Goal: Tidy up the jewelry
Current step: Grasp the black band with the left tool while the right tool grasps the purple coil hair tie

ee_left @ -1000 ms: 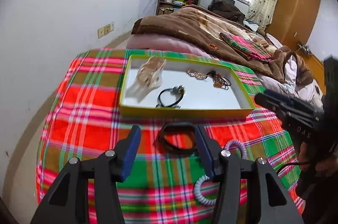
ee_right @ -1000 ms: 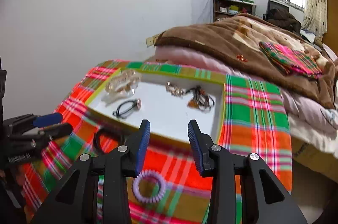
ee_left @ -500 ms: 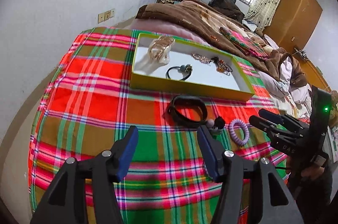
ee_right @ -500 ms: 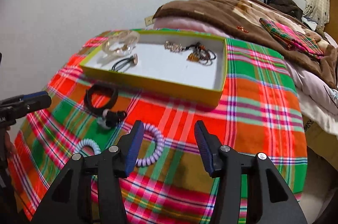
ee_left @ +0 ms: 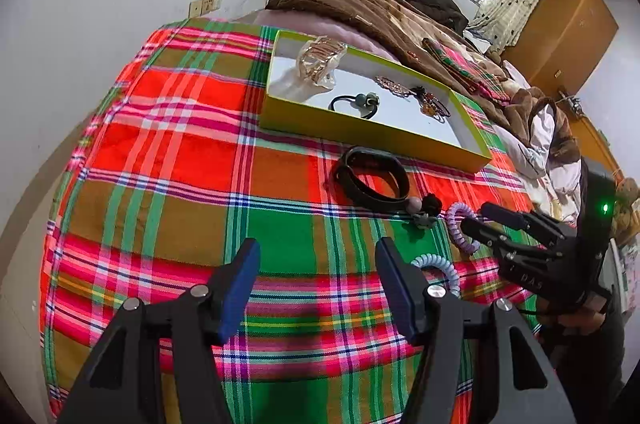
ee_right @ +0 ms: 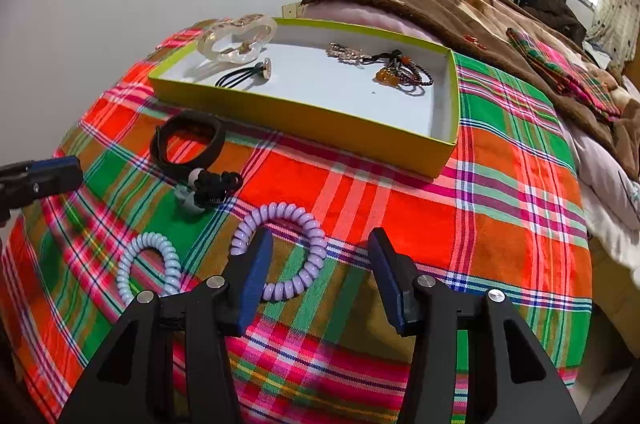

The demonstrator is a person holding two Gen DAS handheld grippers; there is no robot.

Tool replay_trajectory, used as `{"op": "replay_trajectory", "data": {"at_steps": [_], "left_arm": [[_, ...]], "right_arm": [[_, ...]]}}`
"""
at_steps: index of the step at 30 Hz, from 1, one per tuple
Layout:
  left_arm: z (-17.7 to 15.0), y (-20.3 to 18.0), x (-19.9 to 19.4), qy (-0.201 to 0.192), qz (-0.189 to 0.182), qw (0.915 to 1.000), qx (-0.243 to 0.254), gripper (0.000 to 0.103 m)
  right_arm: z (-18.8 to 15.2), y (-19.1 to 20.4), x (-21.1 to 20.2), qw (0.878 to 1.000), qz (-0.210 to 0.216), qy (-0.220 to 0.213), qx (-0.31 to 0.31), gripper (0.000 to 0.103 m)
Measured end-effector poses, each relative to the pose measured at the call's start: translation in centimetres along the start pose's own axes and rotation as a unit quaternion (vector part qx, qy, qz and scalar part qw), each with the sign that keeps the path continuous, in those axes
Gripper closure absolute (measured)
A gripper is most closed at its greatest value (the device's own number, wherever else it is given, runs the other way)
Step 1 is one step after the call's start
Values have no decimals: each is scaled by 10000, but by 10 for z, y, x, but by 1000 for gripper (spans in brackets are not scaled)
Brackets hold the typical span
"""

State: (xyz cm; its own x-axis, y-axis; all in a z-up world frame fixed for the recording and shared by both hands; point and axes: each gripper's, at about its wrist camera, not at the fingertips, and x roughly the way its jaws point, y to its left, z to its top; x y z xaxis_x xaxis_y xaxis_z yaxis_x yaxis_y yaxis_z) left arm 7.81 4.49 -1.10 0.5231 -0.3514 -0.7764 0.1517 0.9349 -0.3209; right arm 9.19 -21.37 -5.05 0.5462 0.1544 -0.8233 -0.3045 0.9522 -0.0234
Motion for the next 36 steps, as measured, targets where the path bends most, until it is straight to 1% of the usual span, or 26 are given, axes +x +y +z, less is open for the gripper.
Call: {"op": "replay_trajectory", "data": {"at_steps": [4,7,9,13,15,16,22,25,29,31,36], "left_arm": [[0,4,0,-4,1,10000,-65,41],[1,5,1,20,10,10000,-83,41],[3,3,2,23,10,10000,-62,41],[8,-2,5,25,-35,10000,-64,41],[11,-5,7,25,8,10000,-33,41],[12,-7,9,29,22,10000,-22,41],[24,-16,17,36,-51,10000,21,41],[30,-22,24,63,58,9999,97,41],[38,-27,32,120,88,9998,156,41],[40,-31,38,166,202,9993,266,41],[44,-41,50,260,347,9977,515,41]], "right_arm": [[-1,1,1,10000,-14,-4,-23,57],[-3,4,0,9999,34,-32,-92,65],[-3,7,0,9999,81,-46,-136,74],[-4,9,-2,9997,100,-80,-196,83],[-5,9,-2,9997,101,-96,-186,91],[-5,8,-2,9997,104,-109,-173,92],[-6,3,-4,9997,129,-178,-88,93],[-8,-1,-7,9996,142,-237,-15,93],[-8,-7,-9,9994,142,-303,86,93],[-8,-11,-12,9991,139,-354,162,93],[-7,-18,-17,9982,168,-471,321,93]]}}
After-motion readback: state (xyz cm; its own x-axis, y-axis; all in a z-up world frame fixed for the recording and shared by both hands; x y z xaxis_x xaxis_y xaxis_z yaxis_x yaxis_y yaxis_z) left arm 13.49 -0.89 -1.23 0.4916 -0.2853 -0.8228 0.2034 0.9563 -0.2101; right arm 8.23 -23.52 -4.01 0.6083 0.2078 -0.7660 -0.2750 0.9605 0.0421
